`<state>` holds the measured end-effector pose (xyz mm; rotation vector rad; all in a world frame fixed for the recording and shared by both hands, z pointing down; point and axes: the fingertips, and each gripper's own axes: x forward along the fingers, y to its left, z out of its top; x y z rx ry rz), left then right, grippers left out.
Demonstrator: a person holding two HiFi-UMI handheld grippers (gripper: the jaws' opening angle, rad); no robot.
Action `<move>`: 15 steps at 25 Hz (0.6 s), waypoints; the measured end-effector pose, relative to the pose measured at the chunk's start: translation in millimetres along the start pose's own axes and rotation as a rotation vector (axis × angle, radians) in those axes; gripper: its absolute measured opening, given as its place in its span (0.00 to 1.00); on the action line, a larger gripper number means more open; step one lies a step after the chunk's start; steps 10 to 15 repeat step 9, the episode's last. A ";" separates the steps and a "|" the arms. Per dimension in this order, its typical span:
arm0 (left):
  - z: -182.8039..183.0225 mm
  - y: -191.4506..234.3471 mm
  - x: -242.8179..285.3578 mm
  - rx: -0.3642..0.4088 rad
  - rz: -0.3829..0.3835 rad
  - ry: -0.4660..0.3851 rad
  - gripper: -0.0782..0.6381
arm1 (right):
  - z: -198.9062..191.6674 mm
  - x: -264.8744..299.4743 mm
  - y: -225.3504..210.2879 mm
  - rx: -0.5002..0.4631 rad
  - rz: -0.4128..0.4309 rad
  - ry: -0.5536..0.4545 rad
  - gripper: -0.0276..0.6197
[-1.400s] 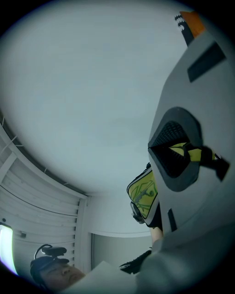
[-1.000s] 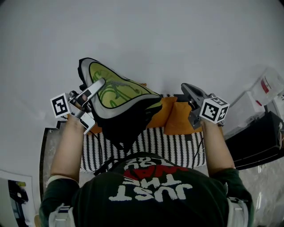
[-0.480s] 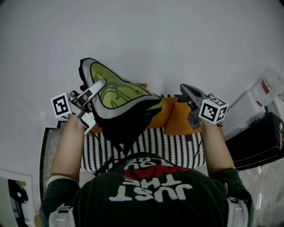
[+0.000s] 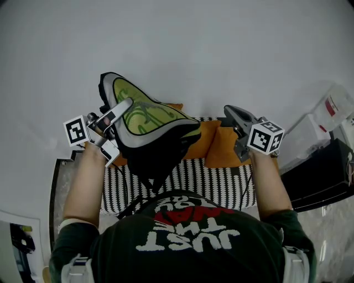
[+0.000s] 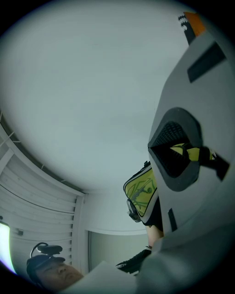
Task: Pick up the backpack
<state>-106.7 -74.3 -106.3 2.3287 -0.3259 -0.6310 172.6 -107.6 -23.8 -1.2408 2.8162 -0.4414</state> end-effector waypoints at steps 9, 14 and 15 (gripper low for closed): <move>-0.3 -2.7 0.1 0.003 0.002 0.006 0.15 | -1.6 -1.5 3.0 0.001 0.003 0.005 0.08; -0.3 -2.7 0.1 0.003 0.002 0.006 0.15 | -1.6 -1.5 3.0 0.001 0.003 0.005 0.08; -0.3 -2.7 0.1 0.003 0.002 0.006 0.15 | -1.6 -1.5 3.0 0.001 0.003 0.005 0.08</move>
